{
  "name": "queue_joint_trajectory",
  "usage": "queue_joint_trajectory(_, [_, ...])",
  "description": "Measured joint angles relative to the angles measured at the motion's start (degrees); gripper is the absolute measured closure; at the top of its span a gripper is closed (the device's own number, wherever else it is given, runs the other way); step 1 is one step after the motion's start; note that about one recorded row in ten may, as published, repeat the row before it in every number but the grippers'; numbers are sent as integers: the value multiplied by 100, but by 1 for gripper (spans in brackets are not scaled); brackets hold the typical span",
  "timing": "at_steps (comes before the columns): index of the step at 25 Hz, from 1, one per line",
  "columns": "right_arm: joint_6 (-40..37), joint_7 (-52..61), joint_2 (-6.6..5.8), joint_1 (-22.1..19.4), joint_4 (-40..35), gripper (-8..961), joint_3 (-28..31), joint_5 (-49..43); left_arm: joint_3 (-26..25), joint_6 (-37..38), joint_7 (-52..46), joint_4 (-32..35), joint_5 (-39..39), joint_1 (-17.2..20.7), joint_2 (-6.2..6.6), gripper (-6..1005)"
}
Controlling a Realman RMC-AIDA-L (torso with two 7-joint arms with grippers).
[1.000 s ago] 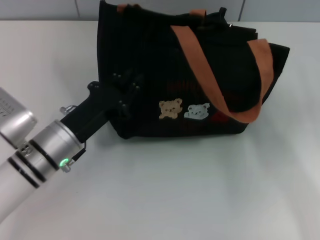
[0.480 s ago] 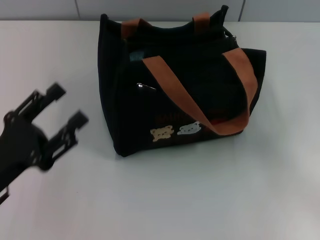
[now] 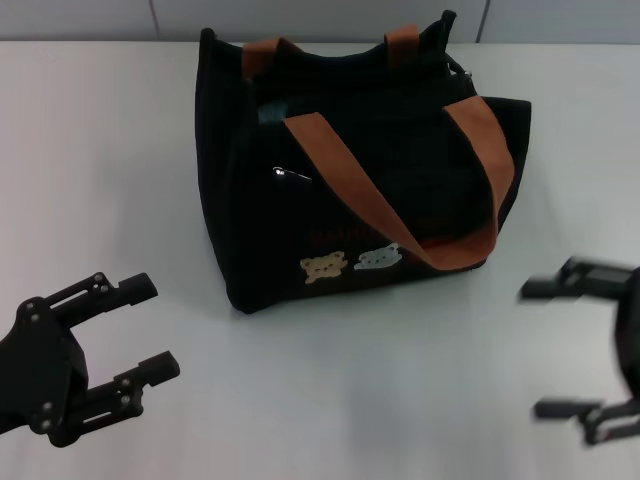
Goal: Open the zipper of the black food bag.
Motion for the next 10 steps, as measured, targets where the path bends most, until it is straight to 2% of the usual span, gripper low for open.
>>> queue_joint_trajectory(2, [182,-2,104,45,-26,116,-401,-2,40,-1,-1,7,0,-18,26,275])
queue_joint_trajectory(5, [383,-4,239,74,-37,116,-521,-3,51,-8,-9,69,60,-32,30,275])
queue_joint_trajectory(10, [549,-5,316,86,-16,116,-536,-7,49,-30,-121,132,141,-50,6,275])
